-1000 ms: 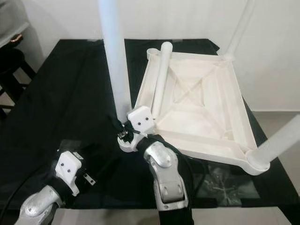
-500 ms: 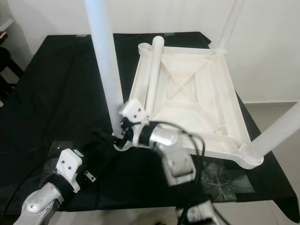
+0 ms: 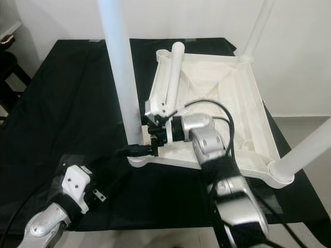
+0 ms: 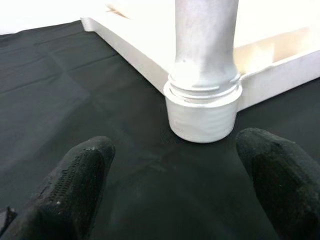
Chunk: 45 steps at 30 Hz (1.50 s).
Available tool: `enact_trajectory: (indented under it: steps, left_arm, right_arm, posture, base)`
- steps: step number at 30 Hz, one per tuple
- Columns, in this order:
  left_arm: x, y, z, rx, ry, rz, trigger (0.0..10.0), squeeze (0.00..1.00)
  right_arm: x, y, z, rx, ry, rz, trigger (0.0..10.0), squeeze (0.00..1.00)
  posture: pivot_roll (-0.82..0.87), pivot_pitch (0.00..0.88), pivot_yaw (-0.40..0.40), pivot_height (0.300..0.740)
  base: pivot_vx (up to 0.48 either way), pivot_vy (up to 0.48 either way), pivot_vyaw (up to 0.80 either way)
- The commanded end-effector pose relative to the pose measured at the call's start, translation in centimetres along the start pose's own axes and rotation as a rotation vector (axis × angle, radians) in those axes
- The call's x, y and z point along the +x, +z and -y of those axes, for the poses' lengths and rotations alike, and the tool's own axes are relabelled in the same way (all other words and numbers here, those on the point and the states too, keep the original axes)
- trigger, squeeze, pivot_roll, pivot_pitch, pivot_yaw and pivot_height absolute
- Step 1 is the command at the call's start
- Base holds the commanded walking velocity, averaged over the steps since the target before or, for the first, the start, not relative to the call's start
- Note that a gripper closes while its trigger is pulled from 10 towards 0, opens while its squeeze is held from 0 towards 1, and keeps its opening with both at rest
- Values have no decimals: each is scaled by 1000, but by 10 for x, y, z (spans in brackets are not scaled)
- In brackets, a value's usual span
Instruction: Building children table
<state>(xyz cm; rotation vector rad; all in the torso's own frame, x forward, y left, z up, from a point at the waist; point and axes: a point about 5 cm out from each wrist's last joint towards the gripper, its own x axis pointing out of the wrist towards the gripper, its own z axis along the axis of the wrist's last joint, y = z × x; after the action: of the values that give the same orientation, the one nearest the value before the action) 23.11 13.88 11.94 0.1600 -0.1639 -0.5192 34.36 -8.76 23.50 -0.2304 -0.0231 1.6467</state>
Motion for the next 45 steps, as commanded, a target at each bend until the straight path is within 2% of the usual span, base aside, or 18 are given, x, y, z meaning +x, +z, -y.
enact_trajectory:
  steps: [1,2,8,14,17,18,20,21,24,25,27,28,30,39,40,41,42,45]
  left_arm:
    - [-4,-4,1,5,-6,-23,10000,0]
    - [-5,-4,1,6,-7,-24,10000,0]
    - [-5,-3,1,9,-5,-22,10000,0]
    - [-5,-2,1,9,-1,-20,10000,0]
    - [-4,-1,0,8,5,-15,10000,0]
    - [-4,-1,0,8,5,-15,10000,0]
    - [-5,-1,-1,7,9,-16,10000,0]
    - [-5,-1,-1,7,9,-16,10000,0]
    - [-6,-1,-3,12,1,-18,10000,0]
    - [-6,-1,-3,12,1,-18,10000,0]
    - [-6,0,-5,13,2,-19,10000,0]
    - [-6,0,-5,13,2,-19,10000,0]
    - [-6,-1,-6,13,2,-20,10000,0]
    - [-4,-1,-7,17,1,-19,10000,0]
    - [-4,-1,-7,15,4,-18,10000,0]
    - [-4,-1,-7,15,4,-18,10000,0]
    - [-3,-1,-6,13,4,-17,10000,0]
    - [-2,-1,-6,13,1,-15,10000,0]
  right_arm:
    - [5,-4,-1,19,55,-1,8275,0]
    - [4,-5,3,41,66,4,0,0]
    - [0,-9,7,83,90,6,0,0]
    - [-3,-12,7,72,72,11,0,0]
    - [-5,-15,11,40,-67,32,0,0]
    - [-5,-15,11,40,-67,32,0,0]
    - [-5,-18,13,14,-245,61,0,0]
    - [-5,-18,13,14,-245,61,0,0]
    - [11,-36,1,1,-670,53,0,0]
    - [11,-36,1,1,-670,53,0,0]
    - [34,-59,-37,67,-884,37,0,0]
    - [34,-59,-37,67,-884,37,0,0]
    - [43,-65,-53,102,-942,35,0,0]
    - [50,-57,-41,67,-958,38,0,0]
    - [49,-54,-37,50,-952,36,10000,0]
    - [49,-54,-37,50,-952,36,10000,0]
    - [49,-42,-35,41,-878,60,10000,1000]
    - [46,-30,-31,28,-774,97,10000,1000]
  posture:
    - [64,143,-16,740]
    - [65,144,-16,740]
    - [62,155,-22,740]
    - [47,160,-21,740]
    - [40,167,-19,740]
    - [40,167,-19,740]
    - [35,168,-11,740]
    - [35,168,-11,740]
    - [26,175,-19,740]
    - [26,175,-19,740]
    - [18,191,3,740]
    - [18,191,3,740]
    - [8,184,10,740]
    - [11,178,2,740]
    - [8,178,2,740]
    - [8,178,2,740]
    - [8,175,8,740]
    - [7,174,5,740]
  base:
    - [0,0,0]
    - [0,0,0]
    - [0,0,0]
    - [0,0,0]
    - [0,0,0]
    - [0,0,0]
    - [0,0,0]
    - [0,0,0]
    - [0,0,0]
    - [0,0,0]
    - [0,0,0]
    - [0,0,0]
    - [0,0,0]
    - [0,0,0]
    - [0,0,0]
    - [0,0,0]
    - [0,0,0]
    - [0,0,0]
